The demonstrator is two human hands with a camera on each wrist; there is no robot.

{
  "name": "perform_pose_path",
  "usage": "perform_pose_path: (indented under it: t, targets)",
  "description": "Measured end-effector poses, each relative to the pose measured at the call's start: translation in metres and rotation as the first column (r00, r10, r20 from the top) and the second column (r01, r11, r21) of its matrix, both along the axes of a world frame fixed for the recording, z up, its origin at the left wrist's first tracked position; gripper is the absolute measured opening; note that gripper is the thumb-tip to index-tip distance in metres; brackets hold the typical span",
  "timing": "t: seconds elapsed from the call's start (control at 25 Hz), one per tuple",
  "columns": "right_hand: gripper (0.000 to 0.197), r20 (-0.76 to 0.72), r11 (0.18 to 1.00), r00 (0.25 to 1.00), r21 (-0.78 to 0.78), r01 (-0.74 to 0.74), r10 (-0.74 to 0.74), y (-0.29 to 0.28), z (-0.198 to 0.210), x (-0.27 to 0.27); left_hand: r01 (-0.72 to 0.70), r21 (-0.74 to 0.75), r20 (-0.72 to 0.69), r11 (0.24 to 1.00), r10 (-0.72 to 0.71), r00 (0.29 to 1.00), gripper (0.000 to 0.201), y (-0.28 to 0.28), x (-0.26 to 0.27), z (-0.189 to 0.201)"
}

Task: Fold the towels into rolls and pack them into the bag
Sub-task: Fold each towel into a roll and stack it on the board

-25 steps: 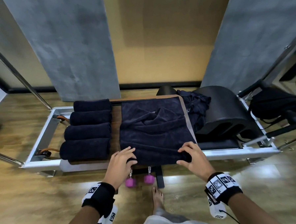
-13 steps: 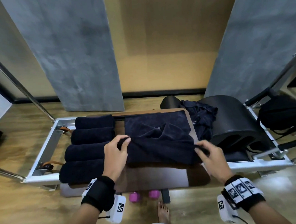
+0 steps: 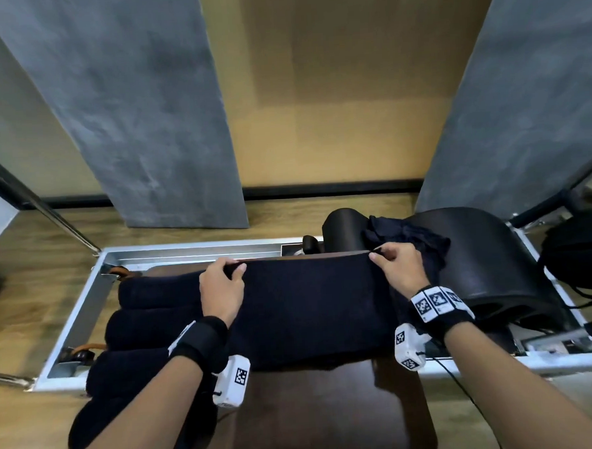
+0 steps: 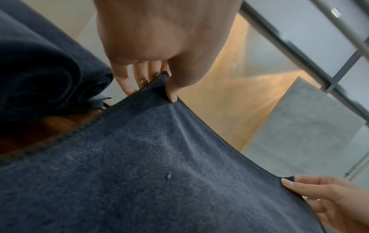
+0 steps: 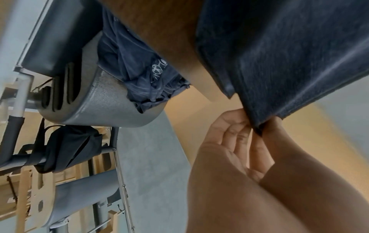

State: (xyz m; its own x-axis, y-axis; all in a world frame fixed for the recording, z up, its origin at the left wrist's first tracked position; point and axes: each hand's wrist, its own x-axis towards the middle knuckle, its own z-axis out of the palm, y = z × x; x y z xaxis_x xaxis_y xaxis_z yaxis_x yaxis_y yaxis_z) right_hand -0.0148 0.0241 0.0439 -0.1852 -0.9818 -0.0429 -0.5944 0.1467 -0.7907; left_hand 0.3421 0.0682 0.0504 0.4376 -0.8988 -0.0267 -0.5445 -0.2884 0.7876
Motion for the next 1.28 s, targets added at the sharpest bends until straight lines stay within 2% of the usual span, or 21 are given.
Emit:
perform_pose_path:
  t: [0.08,0.2,0.28,0.4,0.48,0.52,0.64,0.72,0.84,1.0,1.16,1.28]
  targets:
    - [0.013,-0.103,0.995,0.995,0.098,0.011,-0.001,-0.007,-0.017,0.0,0.004,0.083,0.055,0.997,-0.008,0.998,0.01,-0.008,-0.001,-0.013]
    - [0.019,-0.141,0.988,0.99,0.155,0.006,0.016,-0.014,-0.034,-0.002,-0.001,0.137,0.124,0.991,-0.016,0.992,0.013,-0.013,-0.004,-0.029]
    - [0.012,-0.148,0.989,0.989,0.149,-0.002,0.024,-0.016,-0.038,-0.003,0.008,0.137,0.187,0.991,-0.034,0.982,0.009,-0.012,-0.004,-0.034]
    - [0.03,-0.19,0.987,0.978,0.147,-0.061,0.089,-0.014,-0.039,-0.003,0.031,0.11,0.242,0.993,-0.057,0.969,0.006,-0.007,-0.005,-0.035]
    - [0.02,-0.231,0.988,0.967,0.137,-0.073,0.104,-0.014,-0.035,0.0,0.056,0.1,0.248,0.993,-0.079,0.965,0.011,-0.006,-0.006,-0.036]
    - [0.009,-0.249,0.989,0.963,0.125,-0.073,0.102,-0.013,-0.033,0.0,0.071,0.118,0.255,0.991,-0.099,0.962,0.014,-0.006,-0.007,-0.036]
    - [0.018,-0.256,0.996,0.964,0.068,-0.054,0.07,-0.007,-0.028,0.003,0.106,0.231,0.293,0.967,-0.173,0.94,0.021,-0.009,-0.006,-0.033]
    - [0.021,-0.186,0.999,0.982,0.035,-0.023,0.029,-0.002,-0.023,0.004,0.13,0.247,0.334,0.96,-0.21,0.919,0.017,-0.007,-0.004,-0.029]
    - [0.015,-0.053,1.0,0.998,-0.011,0.021,-0.021,0.009,-0.007,0.003,0.145,0.148,0.309,0.978,-0.185,0.933,0.01,0.006,-0.003,-0.019]
    - [0.03,-0.001,0.995,1.0,-0.093,0.021,-0.021,0.035,0.027,-0.007,0.173,-0.073,0.09,0.982,-0.166,0.982,0.004,0.026,0.003,0.012]
    - [0.018,0.108,0.986,0.994,-0.169,-0.006,0.024,0.073,0.069,-0.02,0.25,-0.233,0.128,0.94,-0.226,0.966,0.011,0.057,0.017,0.052]
    - [0.015,0.222,0.974,0.975,-0.221,0.043,0.007,0.104,0.107,-0.028,0.269,-0.341,0.062,0.901,-0.264,0.963,0.02,0.084,0.03,0.088]
